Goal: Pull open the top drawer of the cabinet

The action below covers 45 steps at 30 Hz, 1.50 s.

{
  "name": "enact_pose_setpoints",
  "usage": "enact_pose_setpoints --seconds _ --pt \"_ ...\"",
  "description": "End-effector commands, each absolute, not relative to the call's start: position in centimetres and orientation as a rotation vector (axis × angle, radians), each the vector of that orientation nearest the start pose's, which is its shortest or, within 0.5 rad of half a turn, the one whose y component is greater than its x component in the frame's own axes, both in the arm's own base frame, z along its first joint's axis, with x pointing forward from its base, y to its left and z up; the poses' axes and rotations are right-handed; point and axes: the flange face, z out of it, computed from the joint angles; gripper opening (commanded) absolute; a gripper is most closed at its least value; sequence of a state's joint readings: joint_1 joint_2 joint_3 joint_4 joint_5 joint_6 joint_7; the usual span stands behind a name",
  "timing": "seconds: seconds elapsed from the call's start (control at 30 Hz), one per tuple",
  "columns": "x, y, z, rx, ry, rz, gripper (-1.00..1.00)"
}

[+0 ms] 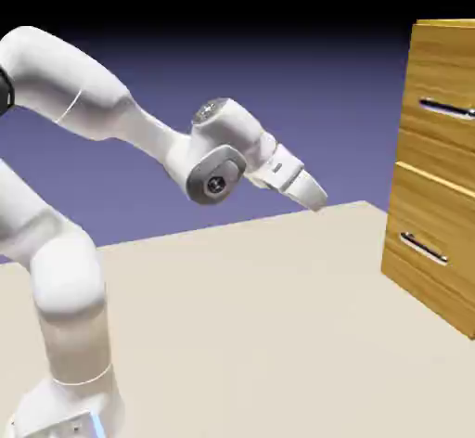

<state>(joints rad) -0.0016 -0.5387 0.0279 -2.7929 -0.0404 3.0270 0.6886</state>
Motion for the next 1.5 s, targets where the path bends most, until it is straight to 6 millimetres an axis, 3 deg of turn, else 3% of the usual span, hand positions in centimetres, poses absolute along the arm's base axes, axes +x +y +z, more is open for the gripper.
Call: enact_pose_setpoints --seconds 0.0,0.27,0.4,0.53,0.67,0.83,1.13,1.17,1.47 --pt "40.1 2.1 44.8 -2.661 0.727 -1.055 0.00" --pt "43.7 8.1 39.7 -3.089 -0.253 -0.961 0.00" --pt "44.8 11.0 36.8 -3.132 -0.811 -0.848 0.00" --pt "45.6 13.9 33.9 -3.045 -1.370 -0.717 0.00" --pt "46.0 16.8 31.2 -2.832 -1.895 -0.589 0.00" --pt "46.1 20.3 28.4 -2.422 -2.462 -0.462 0.00" --pt "46.1 26.3 25.6 -1.460 -3.175 -0.383 0.00" --pt "46.1 26.9 25.5 1.056 2.534 0.303 0.00" --pt "47.1 31.6 26.9 0.246 2.618 0.355 0.00"
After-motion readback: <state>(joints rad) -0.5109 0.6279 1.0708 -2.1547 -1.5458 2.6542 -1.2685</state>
